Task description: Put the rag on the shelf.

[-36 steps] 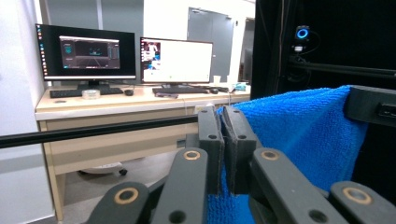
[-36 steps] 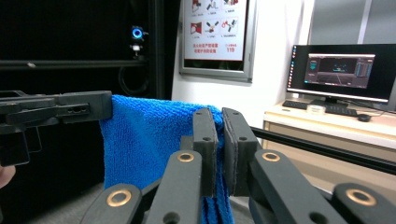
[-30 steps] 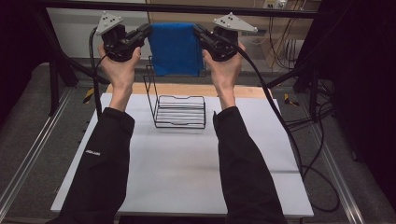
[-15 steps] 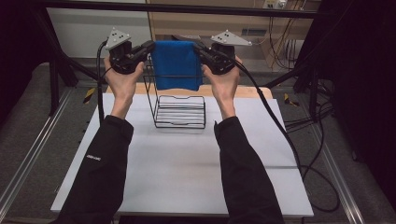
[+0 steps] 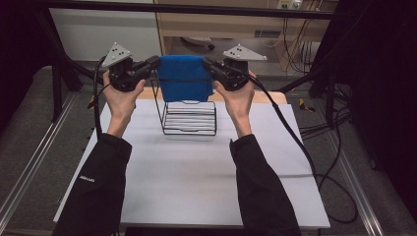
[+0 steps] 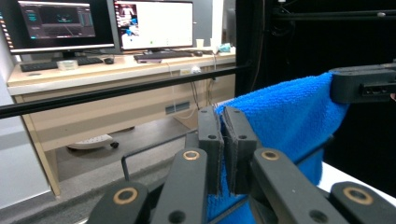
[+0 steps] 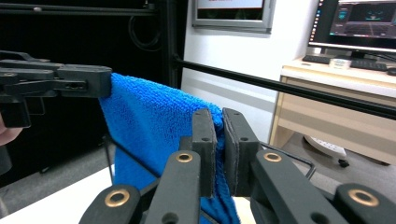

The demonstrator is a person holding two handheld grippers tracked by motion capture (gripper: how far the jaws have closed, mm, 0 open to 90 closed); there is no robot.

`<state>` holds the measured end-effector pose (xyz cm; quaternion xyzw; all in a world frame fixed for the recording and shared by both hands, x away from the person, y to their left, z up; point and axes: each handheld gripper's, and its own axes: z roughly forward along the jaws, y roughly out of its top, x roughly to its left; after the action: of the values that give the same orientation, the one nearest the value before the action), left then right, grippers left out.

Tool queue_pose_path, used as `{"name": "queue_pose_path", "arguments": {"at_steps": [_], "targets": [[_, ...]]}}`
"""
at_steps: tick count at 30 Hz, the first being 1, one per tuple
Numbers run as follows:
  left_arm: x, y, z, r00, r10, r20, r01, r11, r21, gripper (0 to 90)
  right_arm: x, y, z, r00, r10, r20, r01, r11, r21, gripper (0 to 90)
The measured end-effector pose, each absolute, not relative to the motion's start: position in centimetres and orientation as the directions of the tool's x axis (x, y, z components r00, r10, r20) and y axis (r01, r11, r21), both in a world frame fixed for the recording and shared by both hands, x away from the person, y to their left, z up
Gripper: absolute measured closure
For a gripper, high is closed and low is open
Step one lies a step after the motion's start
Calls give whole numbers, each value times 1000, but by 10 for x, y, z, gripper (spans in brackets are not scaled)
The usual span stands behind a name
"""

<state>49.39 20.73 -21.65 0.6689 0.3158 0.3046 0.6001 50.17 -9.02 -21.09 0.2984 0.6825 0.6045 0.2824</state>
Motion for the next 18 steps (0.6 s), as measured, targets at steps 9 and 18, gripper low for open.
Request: {"name": "queue_pose_path", "arguments": {"at_steps": [9,18], "targets": [[479,211,-222,658,752,45,72,-123,990,858,489,-94,-216,-691,721,-43,84,140,987,843],[468,210,-238,680,731,60,119,-191,974,847,479,-98,-228,-716,696,-47,122,192,974,839]]}}
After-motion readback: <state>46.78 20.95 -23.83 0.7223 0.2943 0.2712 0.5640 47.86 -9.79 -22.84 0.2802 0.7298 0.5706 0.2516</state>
